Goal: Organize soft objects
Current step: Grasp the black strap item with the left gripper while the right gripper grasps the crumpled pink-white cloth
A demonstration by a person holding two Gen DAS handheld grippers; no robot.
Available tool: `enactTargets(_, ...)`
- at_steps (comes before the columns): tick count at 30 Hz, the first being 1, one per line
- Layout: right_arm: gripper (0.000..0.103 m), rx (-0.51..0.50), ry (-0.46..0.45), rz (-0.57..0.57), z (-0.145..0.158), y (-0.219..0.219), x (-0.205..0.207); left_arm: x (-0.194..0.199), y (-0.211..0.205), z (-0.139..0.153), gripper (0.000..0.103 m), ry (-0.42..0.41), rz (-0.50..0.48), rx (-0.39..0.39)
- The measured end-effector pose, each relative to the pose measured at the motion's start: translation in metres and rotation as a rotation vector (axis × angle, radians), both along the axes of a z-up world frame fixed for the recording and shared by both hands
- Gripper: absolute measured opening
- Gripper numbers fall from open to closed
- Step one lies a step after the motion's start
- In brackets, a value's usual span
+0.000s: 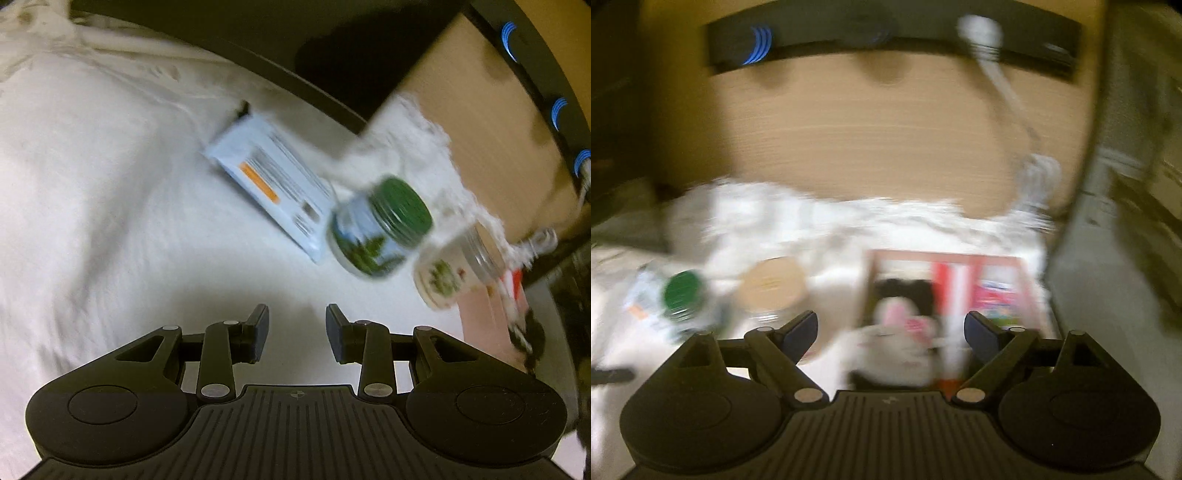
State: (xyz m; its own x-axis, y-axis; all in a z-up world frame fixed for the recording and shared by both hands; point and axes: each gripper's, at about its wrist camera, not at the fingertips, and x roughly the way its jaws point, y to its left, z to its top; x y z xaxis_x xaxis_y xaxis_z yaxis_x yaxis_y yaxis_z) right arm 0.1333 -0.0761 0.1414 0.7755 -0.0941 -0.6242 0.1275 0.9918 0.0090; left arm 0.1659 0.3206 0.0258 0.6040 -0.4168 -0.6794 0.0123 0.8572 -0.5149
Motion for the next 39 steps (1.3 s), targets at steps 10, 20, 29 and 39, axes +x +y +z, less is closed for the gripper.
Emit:
enactTargets(10, 0.088, -0.099, 0.064, 0.419, -0.027, 0.146, 0.016, 0.005, 0.054, 0.001, 0.037, -0.046, 0.097, 0.035)
enactTargets(20, 0.076, -0.651, -0.085, 0.67, -0.105, 0.343, 0.067, -0.03, 0.114, 0.0, 0.034, -0.073, 0.119, -0.018)
enactTargets(29, 0.027, -0.743, -0.041, 0.652, -0.136, 0.367, 0.106, -0.05, 0.146, 0.004, 0.034, -0.077, 0.167, -0.016)
enactTargets(39, 0.025, -0.483, 0.056, 0.858, -0.102, 0.337, -0.002, -0.024, 0.117, 0.014, 0.034, -0.108, 0.047, -0.011)
